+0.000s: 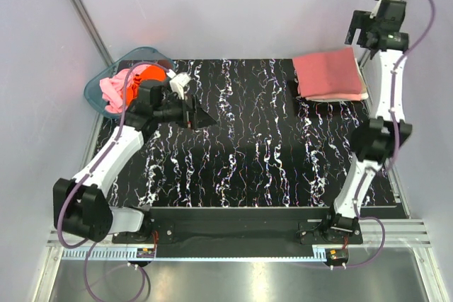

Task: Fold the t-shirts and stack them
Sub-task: Reset both grippers

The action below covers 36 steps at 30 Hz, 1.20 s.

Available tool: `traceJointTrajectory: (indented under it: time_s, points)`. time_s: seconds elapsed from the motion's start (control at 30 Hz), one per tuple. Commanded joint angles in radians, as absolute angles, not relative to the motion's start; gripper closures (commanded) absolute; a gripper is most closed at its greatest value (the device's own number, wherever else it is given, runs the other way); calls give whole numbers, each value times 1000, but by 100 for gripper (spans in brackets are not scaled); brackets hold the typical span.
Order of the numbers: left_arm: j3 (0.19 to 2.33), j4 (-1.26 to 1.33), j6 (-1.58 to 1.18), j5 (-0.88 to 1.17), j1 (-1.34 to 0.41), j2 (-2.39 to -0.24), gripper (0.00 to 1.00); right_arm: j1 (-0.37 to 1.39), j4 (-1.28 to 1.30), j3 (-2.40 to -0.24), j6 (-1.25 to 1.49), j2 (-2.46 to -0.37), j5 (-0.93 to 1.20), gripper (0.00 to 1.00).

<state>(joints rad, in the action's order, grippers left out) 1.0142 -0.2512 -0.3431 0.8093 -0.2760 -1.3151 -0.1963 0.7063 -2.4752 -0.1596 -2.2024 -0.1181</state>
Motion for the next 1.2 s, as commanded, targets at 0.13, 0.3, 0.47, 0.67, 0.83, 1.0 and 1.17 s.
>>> traceJointTrajectory:
  time_s: [0.13,0.3,0.47,0.67,0.83,1.0,1.17]
  points:
    - [1202,-313,-287,687,-236,-1184,1,-186,911,-2024,398,-1660,348,0]
    - [1256,-331,-304,649,-236,-1121,1,-186,835,-1659,481,-1340,584,0]
    - [1278,-376,-322,679,-232,-1063,1,-186,776,-1436,515,-1105,620,0]
    - [1218,-374,-357,657,-230,-957,1,-186,664,-1221,641,-938,643,0]
    - [1201,-388,-368,663,-230,-914,1,-186,649,-1190,647,-905,621,0]
    - [1198,-402,-371,658,-232,-900,1,-186,647,-1209,627,-885,618,1]
    - [1209,-413,-356,640,-230,-897,1,-186,646,-1223,626,-885,629,0]
